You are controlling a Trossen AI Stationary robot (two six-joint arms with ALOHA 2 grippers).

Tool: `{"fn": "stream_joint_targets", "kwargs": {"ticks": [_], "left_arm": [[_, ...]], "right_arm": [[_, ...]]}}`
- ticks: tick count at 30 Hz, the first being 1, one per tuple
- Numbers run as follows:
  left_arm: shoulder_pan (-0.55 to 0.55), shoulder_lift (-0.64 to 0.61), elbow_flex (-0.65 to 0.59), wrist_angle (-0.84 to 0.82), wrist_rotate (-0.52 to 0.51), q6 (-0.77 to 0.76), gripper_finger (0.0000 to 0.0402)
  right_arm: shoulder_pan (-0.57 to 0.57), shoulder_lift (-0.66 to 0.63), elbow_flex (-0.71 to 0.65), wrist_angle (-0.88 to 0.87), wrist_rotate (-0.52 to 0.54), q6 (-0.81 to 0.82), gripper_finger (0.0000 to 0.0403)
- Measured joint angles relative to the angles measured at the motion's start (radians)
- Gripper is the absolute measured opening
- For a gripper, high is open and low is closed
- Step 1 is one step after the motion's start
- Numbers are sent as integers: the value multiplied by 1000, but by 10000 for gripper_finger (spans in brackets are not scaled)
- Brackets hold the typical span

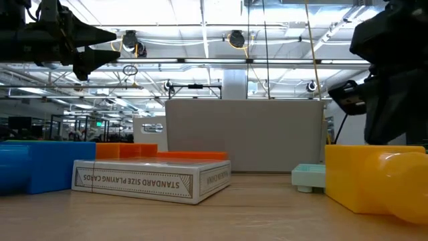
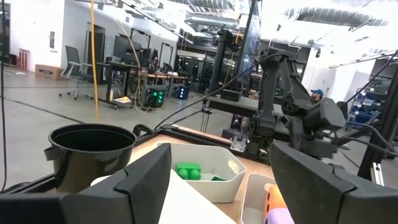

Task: Pick & Place Toys
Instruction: Put the green game piece into the top gray bin

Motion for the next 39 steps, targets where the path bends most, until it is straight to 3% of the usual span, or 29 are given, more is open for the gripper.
{"fn": "stream_joint_targets", "kwargs": {"ticks": [6,8,12,15,24,28,33,39], "left_arm": [[0,0,0,0,0,0,278],[0,0,0,0,0,0,278],[0,0,0,0,0,0,278],[0,0,0,0,0,0,278],[0,0,0,0,0,0,278],[0,0,0,0,0,0,278],[0,0,0,0,0,0,278],[0,0,0,0,0,0,278]], "right_arm": [[0,-123,-2,-184,312,30,1],[-1,-142,-2,-210,361,64,1],[-1,-171,-2,-221,321,106,17],[-1,-184,-2,-209,269,107,51],[-1,-186,-61,-27,241,72,223],[-1,-186,-156,35,229,79,275],[-2,-186,-300,252,206,72,296],[-11,-186,-399,418,209,79,282]]}}
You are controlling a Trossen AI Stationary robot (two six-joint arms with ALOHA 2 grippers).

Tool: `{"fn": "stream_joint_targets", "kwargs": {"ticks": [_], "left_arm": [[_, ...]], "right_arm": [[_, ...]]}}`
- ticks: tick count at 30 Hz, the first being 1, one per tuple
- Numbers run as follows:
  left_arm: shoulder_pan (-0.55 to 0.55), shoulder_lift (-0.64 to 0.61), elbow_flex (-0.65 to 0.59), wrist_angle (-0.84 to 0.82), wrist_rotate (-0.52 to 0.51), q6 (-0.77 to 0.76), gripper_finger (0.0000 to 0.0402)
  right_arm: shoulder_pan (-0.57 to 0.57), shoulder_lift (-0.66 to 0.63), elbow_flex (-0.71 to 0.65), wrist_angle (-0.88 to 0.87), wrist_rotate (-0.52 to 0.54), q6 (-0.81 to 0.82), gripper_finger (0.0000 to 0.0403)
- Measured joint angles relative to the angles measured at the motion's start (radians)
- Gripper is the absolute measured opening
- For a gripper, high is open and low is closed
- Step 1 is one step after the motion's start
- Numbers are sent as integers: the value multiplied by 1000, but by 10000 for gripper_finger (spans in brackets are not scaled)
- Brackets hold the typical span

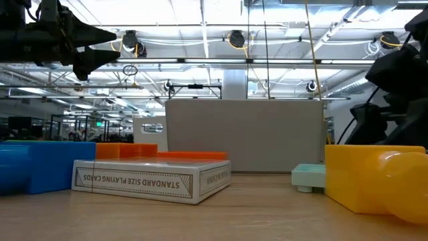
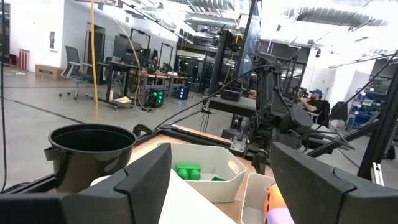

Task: Pick & Place Toys
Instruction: Put the green game piece into the top gray bin

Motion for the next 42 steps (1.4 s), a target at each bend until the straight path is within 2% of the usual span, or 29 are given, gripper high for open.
{"fn": "stream_joint_targets", "kwargs": {"ticks": [7,17,26,42], "left_arm": [[0,0,0,0,0,0,278],[0,0,0,0,0,0,278],[0,0,0,0,0,0,278],[0,0,0,0,0,0,278]], "right_arm": [[-11,33,-2,42,-51,0,250],[-17,145,7,114,-47,-1,211],[-45,164,27,113,-63,-54,165],[-44,112,26,93,-78,-96,158]]}}
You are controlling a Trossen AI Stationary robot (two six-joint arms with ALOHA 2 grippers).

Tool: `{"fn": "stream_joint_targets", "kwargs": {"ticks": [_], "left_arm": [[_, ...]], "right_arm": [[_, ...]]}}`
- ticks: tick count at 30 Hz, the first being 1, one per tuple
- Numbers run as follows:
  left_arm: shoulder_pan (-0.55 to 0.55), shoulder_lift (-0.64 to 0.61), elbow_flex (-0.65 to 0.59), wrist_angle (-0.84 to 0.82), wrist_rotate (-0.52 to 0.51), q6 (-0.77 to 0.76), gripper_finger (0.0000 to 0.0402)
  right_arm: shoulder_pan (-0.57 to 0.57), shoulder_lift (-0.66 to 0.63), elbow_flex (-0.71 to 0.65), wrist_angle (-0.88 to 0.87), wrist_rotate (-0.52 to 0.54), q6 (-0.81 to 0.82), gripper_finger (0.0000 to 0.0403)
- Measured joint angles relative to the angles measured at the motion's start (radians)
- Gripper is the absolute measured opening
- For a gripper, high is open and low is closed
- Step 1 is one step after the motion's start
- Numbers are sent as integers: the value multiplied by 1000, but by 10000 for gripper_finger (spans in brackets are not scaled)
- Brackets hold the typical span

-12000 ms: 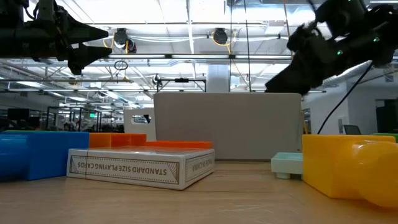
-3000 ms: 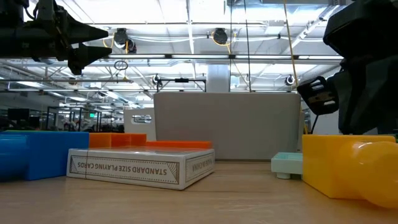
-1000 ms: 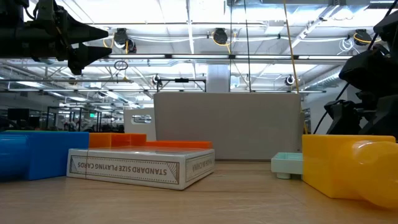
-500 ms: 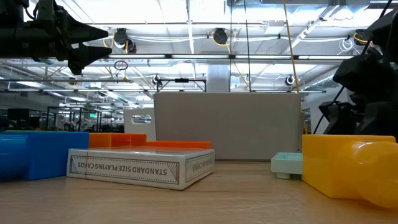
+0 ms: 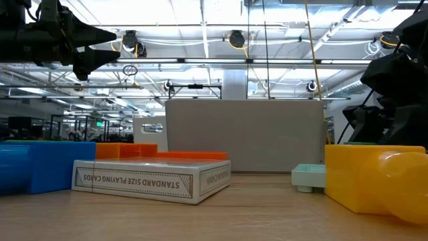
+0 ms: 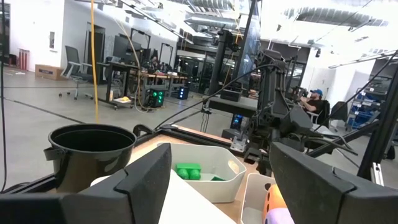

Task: Pick & Place Toys
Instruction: Put the green game piece into the top gray bin

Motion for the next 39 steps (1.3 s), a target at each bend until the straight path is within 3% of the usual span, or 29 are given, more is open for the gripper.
{"fn": "stream_joint_targets", "kwargs": {"ticks": [14,22,29,39], "left_arm": [[0,0,0,0,0,0,278],[0,0,0,0,0,0,278],[0,0,0,0,0,0,278],[0,0,0,0,0,0,278]], "right_arm": [[0,-203,0,16,-24,-27,159],[-32,-311,9,193,45,-145,163],[-193,-283,153,55,62,-212,164],[-455,-186,201,-143,65,-9,164]]}}
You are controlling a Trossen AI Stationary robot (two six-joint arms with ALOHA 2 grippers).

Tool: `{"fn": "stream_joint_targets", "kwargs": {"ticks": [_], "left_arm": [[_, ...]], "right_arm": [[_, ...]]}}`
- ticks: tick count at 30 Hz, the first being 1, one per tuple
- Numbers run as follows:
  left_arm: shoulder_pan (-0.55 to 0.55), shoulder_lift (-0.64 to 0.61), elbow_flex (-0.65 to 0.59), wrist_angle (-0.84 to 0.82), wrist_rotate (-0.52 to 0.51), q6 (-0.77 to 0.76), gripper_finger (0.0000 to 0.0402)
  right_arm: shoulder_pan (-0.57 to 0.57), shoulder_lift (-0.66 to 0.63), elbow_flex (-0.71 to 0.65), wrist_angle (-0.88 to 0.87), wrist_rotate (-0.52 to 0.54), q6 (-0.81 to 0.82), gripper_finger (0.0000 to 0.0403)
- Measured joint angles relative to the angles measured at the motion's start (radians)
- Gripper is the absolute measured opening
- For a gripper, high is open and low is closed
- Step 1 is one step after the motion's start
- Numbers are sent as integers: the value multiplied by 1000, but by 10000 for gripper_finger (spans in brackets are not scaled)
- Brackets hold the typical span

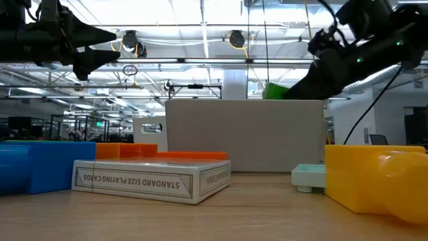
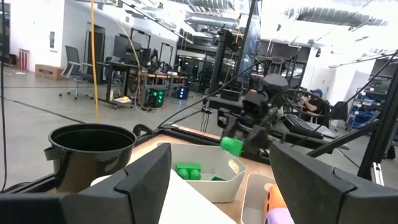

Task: Pick & Place Toys
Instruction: Put the green game piece into the top gray bin, then put the yellow game piece into the top gray bin

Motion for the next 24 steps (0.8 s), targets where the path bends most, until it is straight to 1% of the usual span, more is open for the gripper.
{"fn": "stream_joint_targets", "kwargs": {"ticks": [6,18,24], "left_arm": [[0,0,0,0,0,0,278],[0,0,0,0,0,0,278],[0,0,0,0,0,0,278]], "right_arm": [[-22,3,0,-26,-5,19,172],[-22,3,0,-34,-5,35,261],[-12,3,0,-33,-8,34,283]]}}
